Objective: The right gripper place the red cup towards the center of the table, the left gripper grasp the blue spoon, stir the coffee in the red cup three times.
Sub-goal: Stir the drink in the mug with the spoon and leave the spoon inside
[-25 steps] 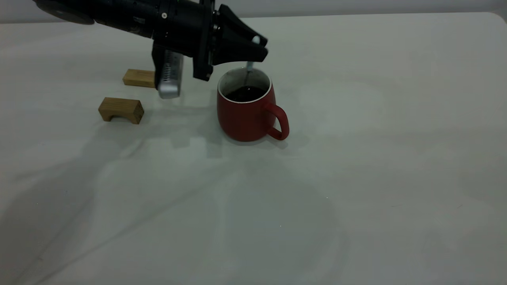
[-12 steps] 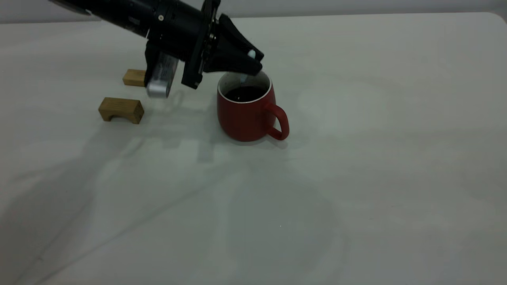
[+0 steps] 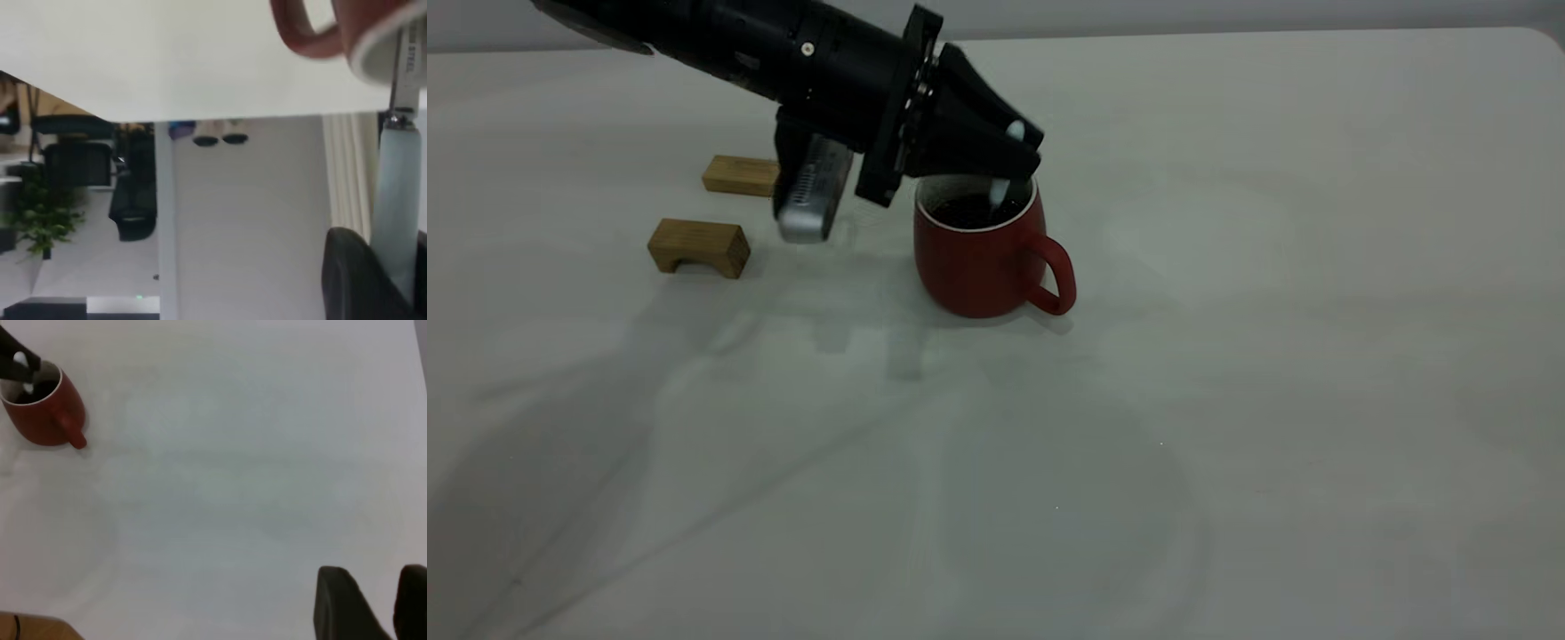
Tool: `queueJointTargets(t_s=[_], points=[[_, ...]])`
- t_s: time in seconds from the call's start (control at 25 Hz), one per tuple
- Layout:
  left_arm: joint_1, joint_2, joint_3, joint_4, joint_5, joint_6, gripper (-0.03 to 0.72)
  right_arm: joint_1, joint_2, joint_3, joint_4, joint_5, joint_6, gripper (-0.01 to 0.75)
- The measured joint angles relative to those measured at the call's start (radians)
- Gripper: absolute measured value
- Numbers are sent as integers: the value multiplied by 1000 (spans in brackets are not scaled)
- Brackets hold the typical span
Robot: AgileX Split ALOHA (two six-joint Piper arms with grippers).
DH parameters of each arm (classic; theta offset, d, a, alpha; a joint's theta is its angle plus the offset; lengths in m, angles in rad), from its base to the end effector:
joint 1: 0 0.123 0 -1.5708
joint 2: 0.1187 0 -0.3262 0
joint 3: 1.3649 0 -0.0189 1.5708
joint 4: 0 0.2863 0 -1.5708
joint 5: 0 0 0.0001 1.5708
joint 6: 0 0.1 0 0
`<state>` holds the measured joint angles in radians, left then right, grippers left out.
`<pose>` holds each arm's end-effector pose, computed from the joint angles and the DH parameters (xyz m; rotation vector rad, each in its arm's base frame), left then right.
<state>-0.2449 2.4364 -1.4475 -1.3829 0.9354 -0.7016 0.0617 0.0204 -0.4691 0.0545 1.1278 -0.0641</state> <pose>0.4553 -0.1953 0.0349 1.6048 -1.7078 0.9594 -0.0040 0.0047 0.2749 -0.1390 2.1576 0.0653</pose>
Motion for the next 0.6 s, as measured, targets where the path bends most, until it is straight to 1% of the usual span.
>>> queueJointTargets(t_s=[0.2,0.28,0.36,0.52,0.6], points=[[13,-1,-5,31,-18,-7,167,0,0,0,0,0,0,237],[13,-2,-6,31,-29,-7,185,0,0,0,0,0,0,237],[13,-2,-6,34,-39,-7,244,0,0,0,0,0,0,237],[14,-2,-6,28,-40,-7,425,0,0,0,0,0,0,237],[14,-2,-12,29,-24,8,498,0,0,0,0,0,0,237]])
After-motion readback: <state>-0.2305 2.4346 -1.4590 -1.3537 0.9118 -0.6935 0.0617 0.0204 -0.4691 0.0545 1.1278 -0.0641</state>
